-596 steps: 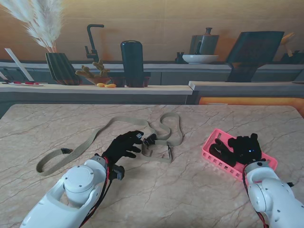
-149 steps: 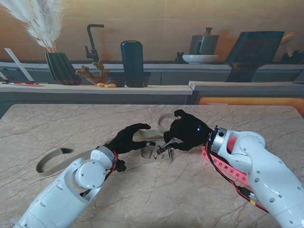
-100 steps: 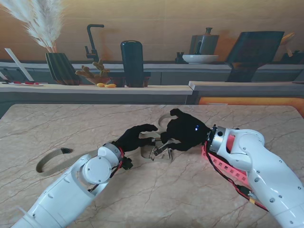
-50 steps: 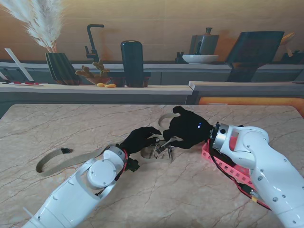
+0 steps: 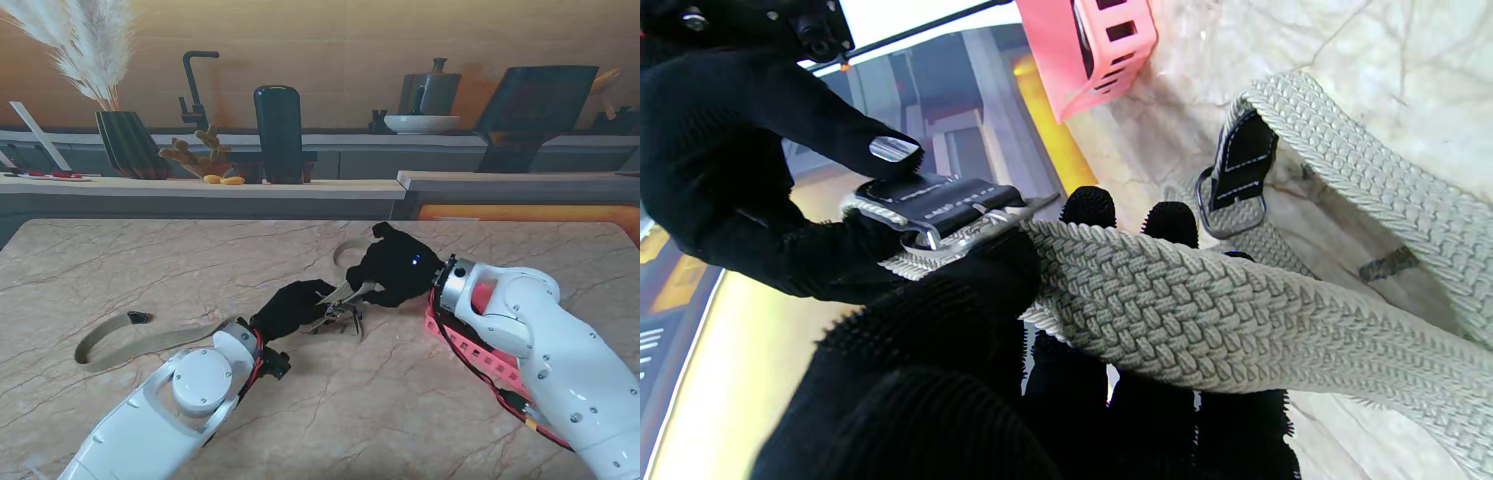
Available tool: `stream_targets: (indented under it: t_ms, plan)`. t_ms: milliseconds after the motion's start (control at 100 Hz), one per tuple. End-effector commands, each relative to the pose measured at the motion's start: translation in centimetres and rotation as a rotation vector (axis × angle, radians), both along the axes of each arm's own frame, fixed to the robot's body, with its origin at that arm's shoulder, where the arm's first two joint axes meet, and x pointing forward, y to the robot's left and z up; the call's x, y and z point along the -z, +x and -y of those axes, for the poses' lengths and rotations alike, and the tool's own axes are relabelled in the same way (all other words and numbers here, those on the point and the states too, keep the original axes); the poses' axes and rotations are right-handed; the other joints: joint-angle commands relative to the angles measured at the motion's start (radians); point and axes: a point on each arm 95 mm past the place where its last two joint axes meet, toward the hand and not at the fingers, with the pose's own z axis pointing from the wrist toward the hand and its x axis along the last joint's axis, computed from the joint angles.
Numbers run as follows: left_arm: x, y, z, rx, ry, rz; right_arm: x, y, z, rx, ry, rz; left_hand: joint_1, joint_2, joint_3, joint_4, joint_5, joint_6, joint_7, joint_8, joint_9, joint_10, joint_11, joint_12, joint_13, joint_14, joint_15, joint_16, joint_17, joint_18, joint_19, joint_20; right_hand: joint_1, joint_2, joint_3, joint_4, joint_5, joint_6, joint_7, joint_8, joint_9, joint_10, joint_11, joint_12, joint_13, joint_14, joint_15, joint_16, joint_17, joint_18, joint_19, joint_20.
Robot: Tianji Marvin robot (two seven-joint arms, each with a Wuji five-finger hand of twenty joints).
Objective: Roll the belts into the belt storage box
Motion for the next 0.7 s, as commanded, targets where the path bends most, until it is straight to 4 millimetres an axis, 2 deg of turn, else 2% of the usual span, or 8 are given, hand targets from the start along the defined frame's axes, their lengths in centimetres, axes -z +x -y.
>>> stream_targets:
  t_ms: [0,140,260,360,420,450,500,690]
  plan:
    - [0.14,-0.41,0.38,0.005,-0.013,-0.003,0.23,0.23,-0.27,0.006,0.008,-0.009,-0.031,-0.054,0.118,-0.011,-0.017,-0.044,-0.042,0.02,0.019,-0.039,-0.071,0.02,-0.014,-0.007,-0.014,0.013,-0.007,0.016,-0.008,-0.001,0.04,0.012,0.05,0.004,0.067,-0.045,0.05,0.018,0.032,0.027,0.013,0.012,0.023,0.002,0.025,0.016,-0.013,0.0,0.016,-0.013]
    - [0.32,-0.39,0.14,0.026,-0.015,-0.006,0.36,0.52,-0.34,0.022,0.011,-0.013,-0.078,-0.127,0.167,0.009,-0.084,-0.039,-0.134,0.003,-0.091,-0.063,-0.128,-0.038,-0.053,-0.051,-0.076,0.004,-0.027,0.008,-0.057,-0.023,0.041,0.008,0.054,0.003,0.071,-0.039,0.049,0.017,0.032,0.029,0.014,0.012,0.022,0.006,0.031,0.02,-0.014,0.002,0.017,-0.011]
    - [0.27,-0.39,-0.15,0.049,0.003,-0.001,0.42,0.59,-0.38,0.034,0.01,-0.01,-0.089,-0.1,0.158,0.043,-0.13,-0.043,-0.169,-0.012,-0.163,-0.075,-0.114,-0.097,-0.071,-0.076,-0.126,0.0,-0.038,0.003,-0.087,-0.036,0.042,-0.002,0.06,0.003,0.079,-0.028,0.048,0.013,0.039,0.036,0.018,0.012,0.027,0.009,0.04,0.024,-0.012,0.004,0.018,-0.008]
    - [0.28,-0.44,-0.17,0.04,0.001,0.004,0.45,0.61,-0.35,0.044,0.015,-0.009,-0.11,-0.025,0.153,0.041,-0.131,-0.04,-0.177,-0.016,-0.178,-0.057,-0.116,-0.123,-0.077,-0.064,-0.14,-0.001,-0.045,0.015,-0.098,-0.041,0.043,-0.002,0.064,0.003,0.081,-0.025,0.049,0.011,0.039,0.037,0.019,0.011,0.027,0.009,0.045,0.026,-0.011,0.004,0.019,-0.006]
    - [0.31,-0.5,-0.14,0.026,-0.025,-0.01,0.47,0.6,-0.28,0.048,0.017,-0.008,-0.156,0.03,0.082,0.05,-0.118,-0.033,-0.189,-0.023,-0.186,-0.039,-0.095,-0.21,-0.08,-0.05,-0.147,0.007,-0.053,0.024,-0.096,-0.037,0.041,-0.001,0.065,0.002,0.08,-0.025,0.048,0.011,0.038,0.036,0.019,0.011,0.025,0.01,0.046,0.027,-0.012,0.003,0.019,-0.006]
    - [0.31,-0.54,-0.12,0.019,-0.043,-0.021,0.48,0.59,-0.24,0.049,0.016,-0.007,-0.164,0.025,0.023,0.034,-0.113,-0.033,-0.192,-0.019,-0.188,-0.032,-0.089,-0.237,-0.084,-0.045,-0.147,0.009,-0.059,0.03,-0.096,-0.036,0.04,-0.001,0.065,0.002,0.08,-0.026,0.049,0.011,0.038,0.036,0.019,0.011,0.024,0.009,0.047,0.028,-0.012,0.003,0.019,-0.005]
    - [0.33,-0.57,-0.14,0.016,-0.065,-0.035,0.5,0.57,-0.19,0.052,0.016,-0.006,-0.2,0.036,-0.067,0.03,-0.112,-0.028,-0.204,-0.02,-0.194,-0.027,-0.088,-0.246,-0.094,-0.041,-0.149,0.01,-0.068,0.031,-0.096,-0.034,0.041,-0.001,0.066,0.002,0.079,-0.026,0.048,0.011,0.037,0.037,0.02,0.011,0.024,0.01,0.048,0.028,-0.013,0.003,0.019,-0.005]
    - [0.39,-0.53,-0.13,0.019,-0.083,-0.038,0.59,0.6,-0.21,0.062,0.018,-0.007,-0.304,0.016,-0.197,0.029,-0.098,-0.014,-0.231,-0.025,-0.199,-0.013,-0.094,-0.246,-0.107,-0.034,-0.15,0.011,-0.079,0.041,-0.101,-0.034,0.043,-0.005,0.068,0.002,0.081,-0.02,0.049,0.011,0.039,0.041,0.023,0.011,0.025,0.013,0.055,0.031,-0.013,0.006,0.019,-0.003]
